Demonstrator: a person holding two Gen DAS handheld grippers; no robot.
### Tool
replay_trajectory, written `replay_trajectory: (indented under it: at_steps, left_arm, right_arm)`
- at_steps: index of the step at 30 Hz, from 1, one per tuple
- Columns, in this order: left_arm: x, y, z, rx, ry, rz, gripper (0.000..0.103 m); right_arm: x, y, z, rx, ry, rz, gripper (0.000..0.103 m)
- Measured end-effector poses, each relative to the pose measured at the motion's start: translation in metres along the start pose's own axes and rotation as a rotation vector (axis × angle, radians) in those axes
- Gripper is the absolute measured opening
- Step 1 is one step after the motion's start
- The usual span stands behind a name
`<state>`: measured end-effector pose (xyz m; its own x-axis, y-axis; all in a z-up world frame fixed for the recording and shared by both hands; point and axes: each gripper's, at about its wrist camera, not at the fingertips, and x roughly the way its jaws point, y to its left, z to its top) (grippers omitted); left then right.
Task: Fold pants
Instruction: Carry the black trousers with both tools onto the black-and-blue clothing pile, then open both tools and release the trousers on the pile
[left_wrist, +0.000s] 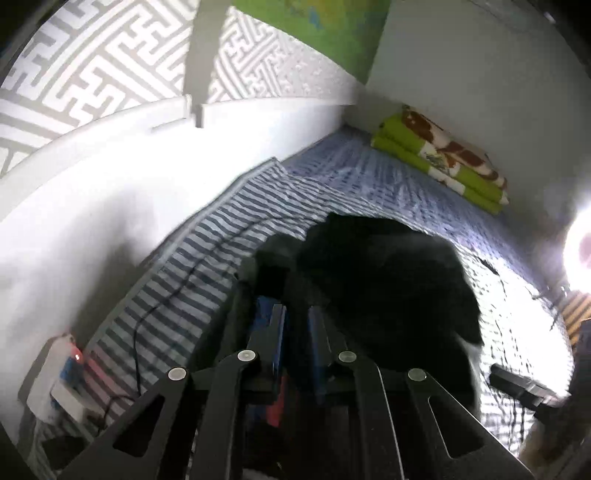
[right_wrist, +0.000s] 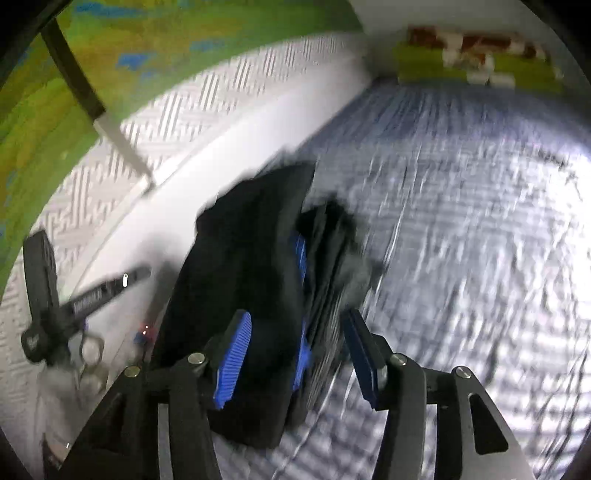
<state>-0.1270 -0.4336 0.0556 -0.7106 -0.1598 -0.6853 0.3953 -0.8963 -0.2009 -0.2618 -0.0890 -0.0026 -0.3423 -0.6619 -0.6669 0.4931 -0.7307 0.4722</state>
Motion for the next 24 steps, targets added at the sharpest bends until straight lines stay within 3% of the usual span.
replay_trajectory:
  at_steps: [1, 3, 4, 8, 10, 12, 14, 19, 21, 24]
  left_arm:
    - [0.003, -0.005, -0.007, 0.017, 0.013, -0.016, 0.012]
    - [0.012, -0.016, -0.013, 0.053, 0.039, -0.017, 0.012]
    - [0.024, -0.019, -0.018, 0.058, 0.065, -0.009, 0.012]
    - [0.069, -0.022, -0.029, 0.050, 0.145, 0.021, 0.012]
    - [0.079, -0.022, -0.028, 0.033, 0.155, 0.024, 0.012]
    - [0.077, -0.025, -0.026, 0.032, 0.157, 0.029, 0.012]
    - [0.064, -0.028, -0.027, 0.044, 0.143, 0.062, 0.012]
    - [0.009, -0.031, -0.056, 0.049, 0.121, 0.055, 0.013]
    - [-0.013, -0.033, -0.074, 0.050, 0.126, 0.045, 0.016]
    - [-0.056, -0.042, -0.106, 0.051, 0.122, 0.022, 0.031]
  right_arm:
    - [0.005, 0.002, -0.007, 0.007, 0.036, 0.021, 0.048]
    - [0.016, 0.012, -0.021, -0.001, 0.098, 0.021, 0.027]
    - [0.017, 0.020, -0.026, -0.014, 0.112, 0.042, 0.021]
    - [0.008, 0.040, -0.030, -0.004, 0.096, 0.123, 0.021]
    - [0.022, 0.036, -0.029, -0.011, 0.161, -0.001, 0.021]
    - [0.020, 0.033, -0.031, -0.072, 0.153, -0.127, 0.021]
    - [0.003, 0.033, -0.033, -0.117, 0.104, -0.183, 0.021]
    - [-0.053, 0.038, -0.047, -0.143, 0.022, -0.183, 0.024]
    - [-0.072, 0.043, -0.057, -0.164, -0.001, -0.200, 0.029]
    - [-0.105, 0.049, -0.083, -0.188, -0.023, -0.204, 0.038]
